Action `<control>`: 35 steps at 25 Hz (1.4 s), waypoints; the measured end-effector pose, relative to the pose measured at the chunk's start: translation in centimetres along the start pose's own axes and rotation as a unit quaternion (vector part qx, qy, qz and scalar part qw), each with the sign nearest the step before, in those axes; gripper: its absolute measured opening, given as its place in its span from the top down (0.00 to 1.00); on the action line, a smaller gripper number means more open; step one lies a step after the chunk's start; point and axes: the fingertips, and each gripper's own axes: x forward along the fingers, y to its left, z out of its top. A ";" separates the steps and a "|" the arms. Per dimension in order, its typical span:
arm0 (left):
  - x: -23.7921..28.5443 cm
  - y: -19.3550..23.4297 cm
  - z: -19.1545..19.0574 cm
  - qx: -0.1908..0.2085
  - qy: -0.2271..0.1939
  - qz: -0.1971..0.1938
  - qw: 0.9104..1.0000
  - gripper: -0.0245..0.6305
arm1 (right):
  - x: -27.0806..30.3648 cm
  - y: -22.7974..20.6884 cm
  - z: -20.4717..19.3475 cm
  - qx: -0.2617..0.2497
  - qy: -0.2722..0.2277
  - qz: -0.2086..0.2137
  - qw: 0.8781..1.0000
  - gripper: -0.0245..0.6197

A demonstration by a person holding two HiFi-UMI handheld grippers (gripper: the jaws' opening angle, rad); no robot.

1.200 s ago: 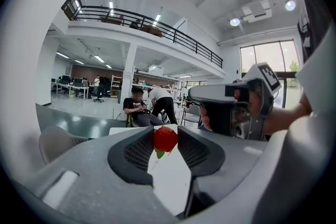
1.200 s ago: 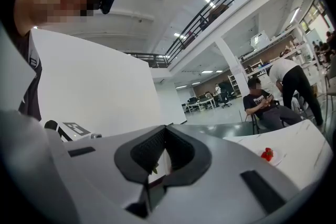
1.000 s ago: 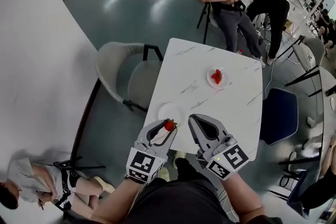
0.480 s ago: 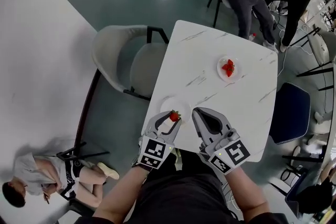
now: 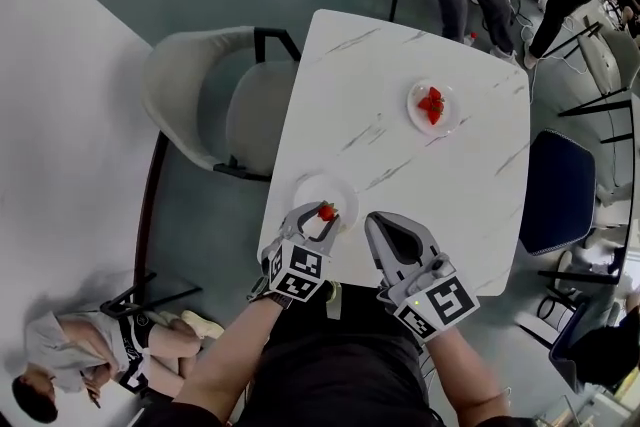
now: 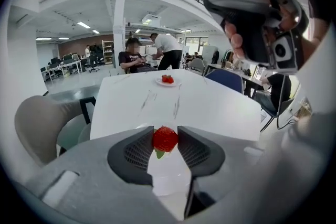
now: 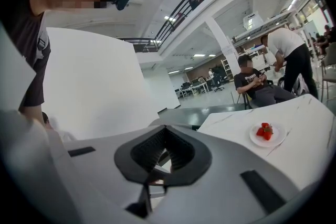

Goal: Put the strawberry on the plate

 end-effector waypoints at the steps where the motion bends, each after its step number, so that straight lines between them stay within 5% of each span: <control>1: 0.5 0.1 -0.4 0.004 0.007 -0.001 1.000 0.74 | 0.1 -0.2 -0.2 0.002 0.000 -0.003 1.000 0.96; 23: 4.9 0.8 -3.5 0.049 0.089 -0.025 0.995 0.74 | 1.8 -2.5 -0.2 0.021 0.004 -0.004 1.000 0.96; 31: -0.4 0.9 0.2 0.016 0.047 -0.024 0.998 0.74 | 1.6 -1.6 0.4 0.026 0.025 0.005 0.999 0.96; 35: -4.9 0.0 5.1 0.020 -0.007 -0.025 0.999 0.74 | 1.7 -0.4 2.8 0.016 0.026 0.007 1.000 0.96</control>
